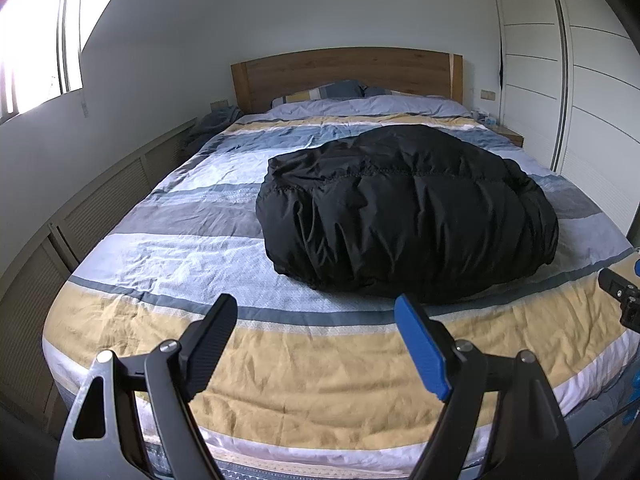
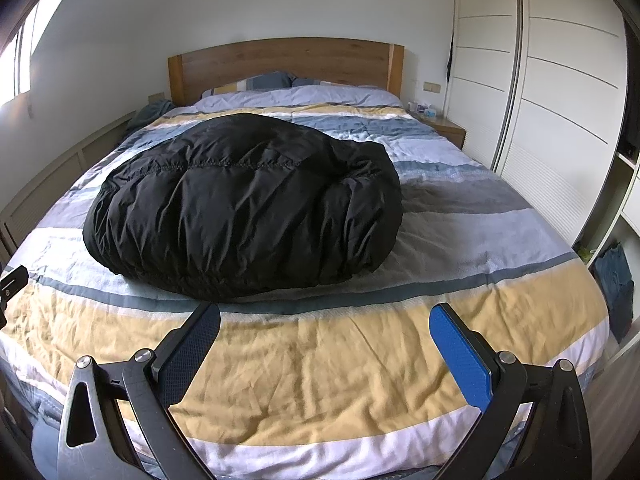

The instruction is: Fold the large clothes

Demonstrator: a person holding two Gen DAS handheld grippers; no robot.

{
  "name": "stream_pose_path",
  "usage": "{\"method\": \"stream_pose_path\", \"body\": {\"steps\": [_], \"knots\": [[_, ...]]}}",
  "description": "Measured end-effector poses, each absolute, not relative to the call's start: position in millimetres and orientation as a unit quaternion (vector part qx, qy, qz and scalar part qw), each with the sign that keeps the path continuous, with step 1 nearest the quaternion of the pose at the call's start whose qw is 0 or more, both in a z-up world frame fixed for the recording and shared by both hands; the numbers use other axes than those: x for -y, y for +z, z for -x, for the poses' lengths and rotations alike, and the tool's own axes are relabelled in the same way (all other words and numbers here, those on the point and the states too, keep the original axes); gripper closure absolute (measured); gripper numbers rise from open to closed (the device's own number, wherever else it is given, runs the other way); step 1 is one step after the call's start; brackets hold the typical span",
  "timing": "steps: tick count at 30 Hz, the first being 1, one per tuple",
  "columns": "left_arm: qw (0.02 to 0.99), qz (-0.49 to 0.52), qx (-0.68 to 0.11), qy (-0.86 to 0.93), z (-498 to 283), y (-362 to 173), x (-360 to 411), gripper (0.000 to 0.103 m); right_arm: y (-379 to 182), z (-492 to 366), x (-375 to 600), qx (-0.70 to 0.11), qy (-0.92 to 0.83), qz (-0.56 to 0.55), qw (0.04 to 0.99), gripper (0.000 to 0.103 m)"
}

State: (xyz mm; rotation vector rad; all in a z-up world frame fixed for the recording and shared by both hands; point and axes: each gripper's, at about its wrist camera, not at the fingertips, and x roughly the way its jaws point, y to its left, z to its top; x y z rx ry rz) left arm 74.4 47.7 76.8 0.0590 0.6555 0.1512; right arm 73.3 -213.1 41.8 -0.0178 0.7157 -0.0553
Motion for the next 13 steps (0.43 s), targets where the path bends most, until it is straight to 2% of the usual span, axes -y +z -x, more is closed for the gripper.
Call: {"method": "stream_pose_path", "body": {"steps": [13], "knots": [[0.942, -0.027, -0.328, 0.07, -76.2, 74.3, -49.0, 0.023, 40.8, -74.0, 215.1, -0.352, -0.029, 0.008, 0.936, 0.0]]}}
